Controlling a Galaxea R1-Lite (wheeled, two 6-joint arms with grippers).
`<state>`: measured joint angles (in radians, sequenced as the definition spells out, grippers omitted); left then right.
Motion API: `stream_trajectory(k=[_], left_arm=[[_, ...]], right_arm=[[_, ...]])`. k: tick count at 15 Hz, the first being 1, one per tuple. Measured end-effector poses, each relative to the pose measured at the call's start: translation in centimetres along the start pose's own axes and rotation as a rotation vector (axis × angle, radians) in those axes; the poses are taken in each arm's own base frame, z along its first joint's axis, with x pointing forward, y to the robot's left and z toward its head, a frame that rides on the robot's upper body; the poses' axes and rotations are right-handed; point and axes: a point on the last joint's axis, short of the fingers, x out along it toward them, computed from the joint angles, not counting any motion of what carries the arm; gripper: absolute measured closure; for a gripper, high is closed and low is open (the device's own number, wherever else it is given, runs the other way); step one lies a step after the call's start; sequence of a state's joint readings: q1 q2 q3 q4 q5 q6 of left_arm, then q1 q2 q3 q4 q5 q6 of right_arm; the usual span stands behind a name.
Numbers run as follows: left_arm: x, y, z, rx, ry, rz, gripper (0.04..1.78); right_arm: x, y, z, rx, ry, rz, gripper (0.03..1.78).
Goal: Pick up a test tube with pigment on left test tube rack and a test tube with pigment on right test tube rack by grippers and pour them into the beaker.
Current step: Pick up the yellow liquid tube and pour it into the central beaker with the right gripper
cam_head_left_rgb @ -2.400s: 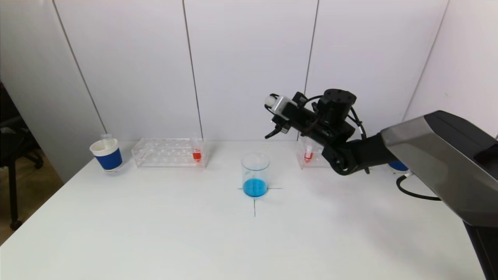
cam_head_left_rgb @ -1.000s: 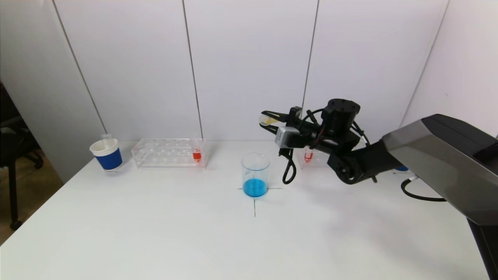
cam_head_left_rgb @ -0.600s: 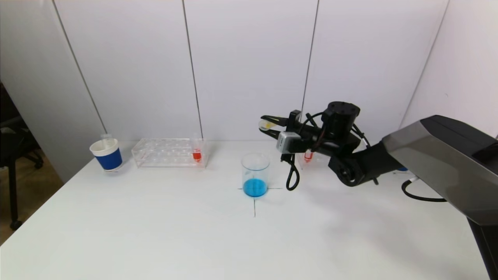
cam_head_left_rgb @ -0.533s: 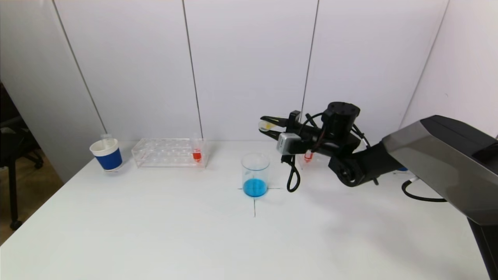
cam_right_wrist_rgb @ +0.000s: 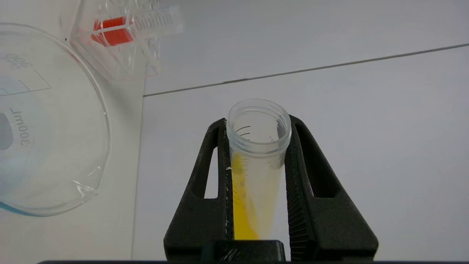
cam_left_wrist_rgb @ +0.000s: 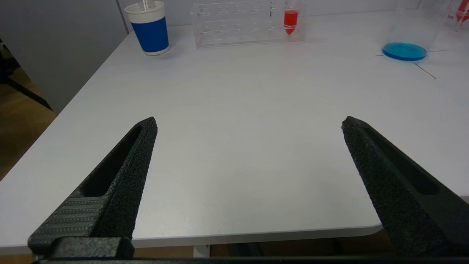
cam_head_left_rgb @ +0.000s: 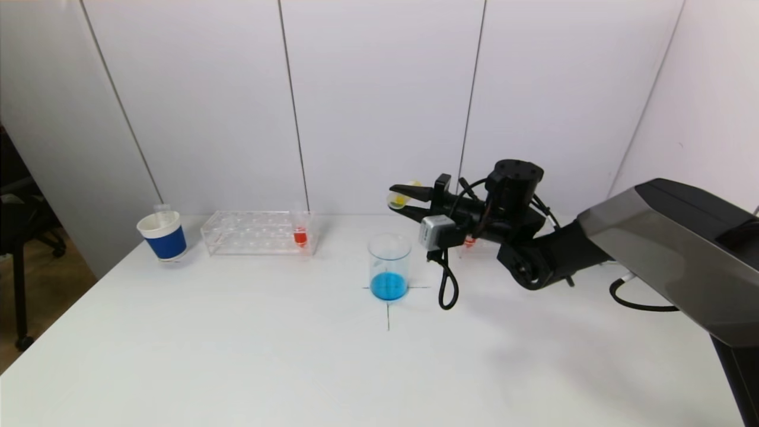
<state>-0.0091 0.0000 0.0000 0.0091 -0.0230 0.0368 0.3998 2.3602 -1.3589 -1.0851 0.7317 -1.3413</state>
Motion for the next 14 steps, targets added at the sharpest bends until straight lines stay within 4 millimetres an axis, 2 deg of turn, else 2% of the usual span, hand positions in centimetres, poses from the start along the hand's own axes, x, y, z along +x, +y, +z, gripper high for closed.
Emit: stream_trajectory(k=[5,14], left_arm=[[0.00,0.00,0.00,0.000,0.000,0.000,0.06],[0.00,0.00,0.00,0.000,0.000,0.000,0.06]], right_arm=[[0.18,0.90,0.32,-0.018,-0.040,0.028,1.34],[0.01,1.01,0.15,-0.019,-0.082,0.037,1.34]])
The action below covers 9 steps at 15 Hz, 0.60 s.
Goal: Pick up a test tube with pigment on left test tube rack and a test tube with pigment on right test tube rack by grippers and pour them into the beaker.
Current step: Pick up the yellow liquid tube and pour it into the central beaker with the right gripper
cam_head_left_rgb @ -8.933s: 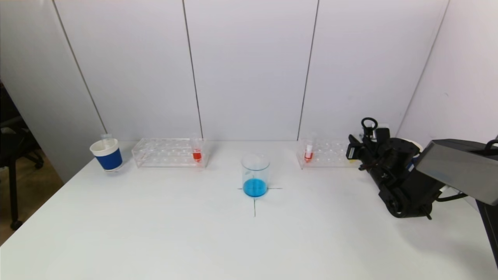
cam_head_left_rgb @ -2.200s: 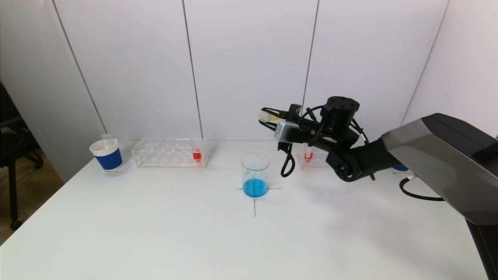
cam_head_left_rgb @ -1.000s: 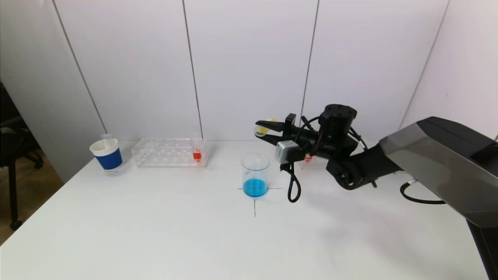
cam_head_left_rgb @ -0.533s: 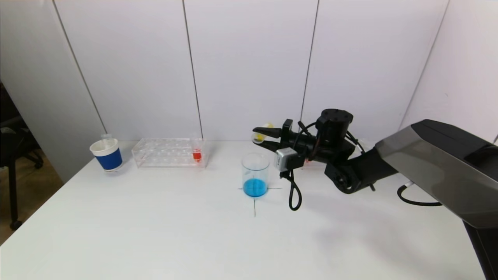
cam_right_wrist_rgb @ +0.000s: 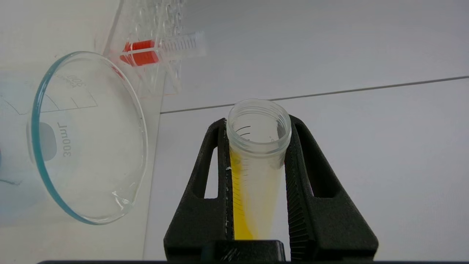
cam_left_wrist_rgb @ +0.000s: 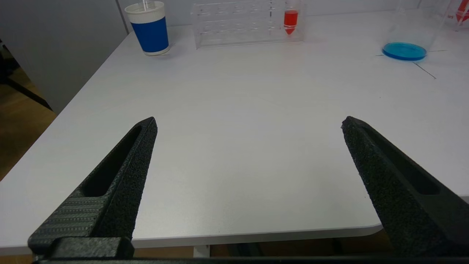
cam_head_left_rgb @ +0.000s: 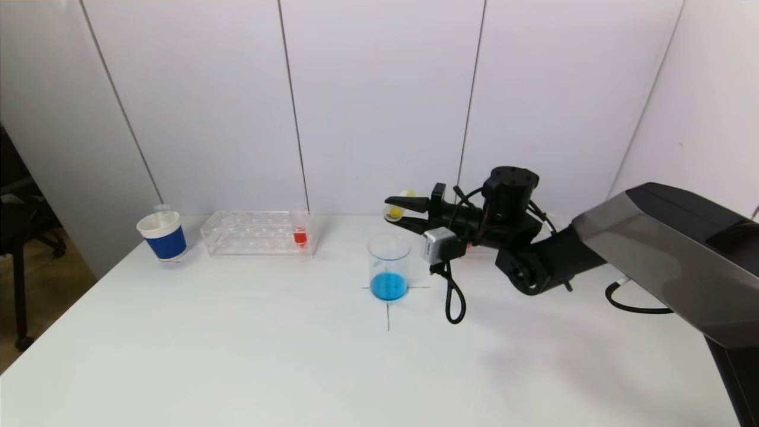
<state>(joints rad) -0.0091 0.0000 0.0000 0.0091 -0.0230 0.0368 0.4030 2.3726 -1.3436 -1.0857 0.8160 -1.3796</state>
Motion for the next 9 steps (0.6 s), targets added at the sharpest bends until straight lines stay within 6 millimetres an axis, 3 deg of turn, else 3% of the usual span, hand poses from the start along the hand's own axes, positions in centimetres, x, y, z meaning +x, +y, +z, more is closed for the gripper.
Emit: stream_trajectory(k=[9], left_arm=[[0.00,0.00,0.00,0.000,0.000,0.000,0.06]], right_arm=[[-0.13,0.89,-0.80,-0.106,-0.015,-0.019,1.34]])
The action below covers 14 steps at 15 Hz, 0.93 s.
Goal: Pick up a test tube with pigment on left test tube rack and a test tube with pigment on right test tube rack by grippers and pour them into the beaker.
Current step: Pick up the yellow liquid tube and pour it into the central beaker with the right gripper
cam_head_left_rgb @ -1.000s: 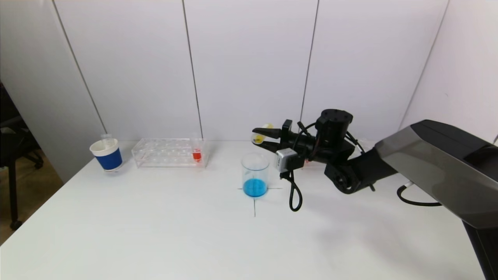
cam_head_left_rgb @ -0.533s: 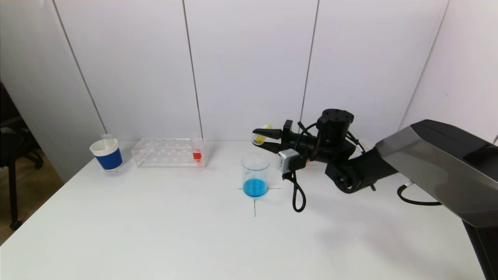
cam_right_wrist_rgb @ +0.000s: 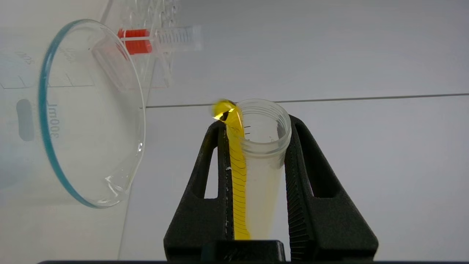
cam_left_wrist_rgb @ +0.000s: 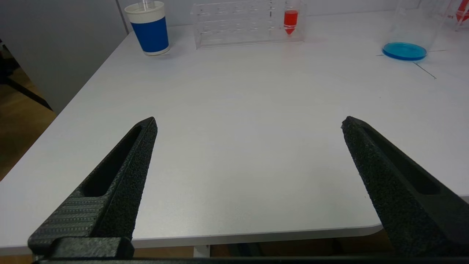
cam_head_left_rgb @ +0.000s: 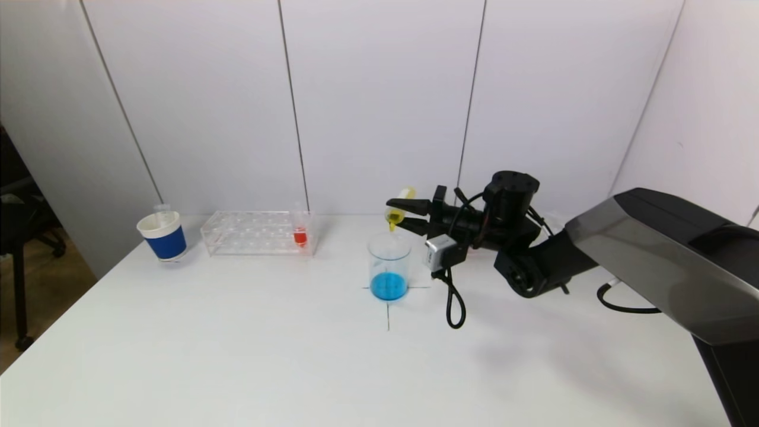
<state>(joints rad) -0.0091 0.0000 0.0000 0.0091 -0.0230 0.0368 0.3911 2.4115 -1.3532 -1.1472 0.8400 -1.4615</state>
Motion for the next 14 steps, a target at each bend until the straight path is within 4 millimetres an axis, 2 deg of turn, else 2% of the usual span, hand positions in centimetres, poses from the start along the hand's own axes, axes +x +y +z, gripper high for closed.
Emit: stream_trajectory(k=[5,14], left_arm=[[0.0,0.0,0.0,0.000,0.000,0.000,0.06],[0.0,0.0,0.0,0.000,0.000,0.000,0.06]], right_arm=[[-0.1,0.8,-0.8,-0.027,0.013,0.001,1.34],[0.0,0.7,-1.3,-0.090,0.017,-0.010,1.34]])
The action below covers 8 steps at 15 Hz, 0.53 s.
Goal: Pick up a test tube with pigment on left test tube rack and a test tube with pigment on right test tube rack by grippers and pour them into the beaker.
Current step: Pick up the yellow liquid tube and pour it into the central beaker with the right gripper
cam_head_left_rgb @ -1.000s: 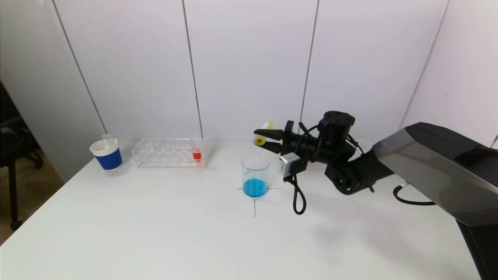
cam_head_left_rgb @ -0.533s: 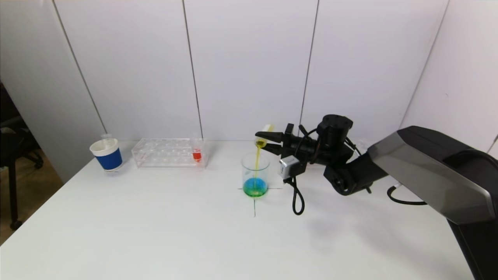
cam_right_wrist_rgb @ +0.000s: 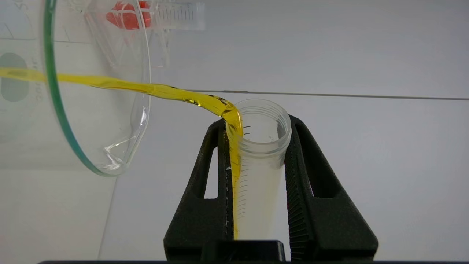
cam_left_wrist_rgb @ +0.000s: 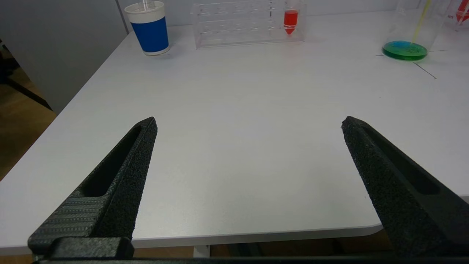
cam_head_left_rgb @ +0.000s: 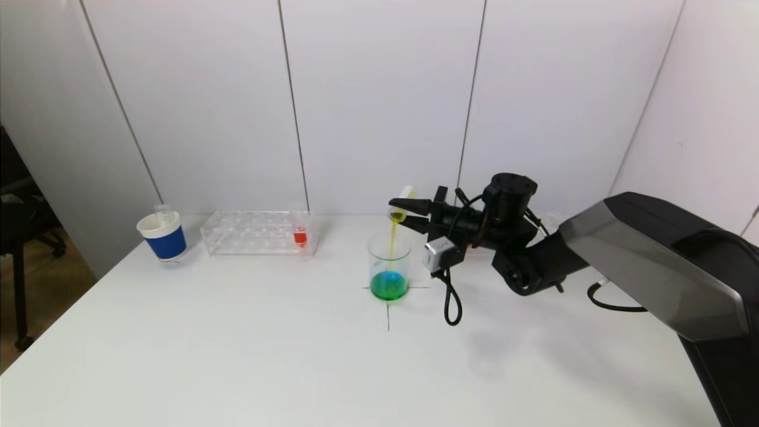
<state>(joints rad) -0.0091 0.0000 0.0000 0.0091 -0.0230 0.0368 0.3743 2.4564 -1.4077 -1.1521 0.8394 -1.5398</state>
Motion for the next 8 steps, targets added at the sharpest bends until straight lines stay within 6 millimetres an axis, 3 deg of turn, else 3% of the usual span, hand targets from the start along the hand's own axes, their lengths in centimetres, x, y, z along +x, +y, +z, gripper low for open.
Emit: stream_trajectory(k=[8], left_arm=[[0.00,0.00,0.00,0.000,0.000,0.000,0.06]], right_arm=[[0.24,-0.86,0.27,-0.061,-0.012,-0.014,1.34]])
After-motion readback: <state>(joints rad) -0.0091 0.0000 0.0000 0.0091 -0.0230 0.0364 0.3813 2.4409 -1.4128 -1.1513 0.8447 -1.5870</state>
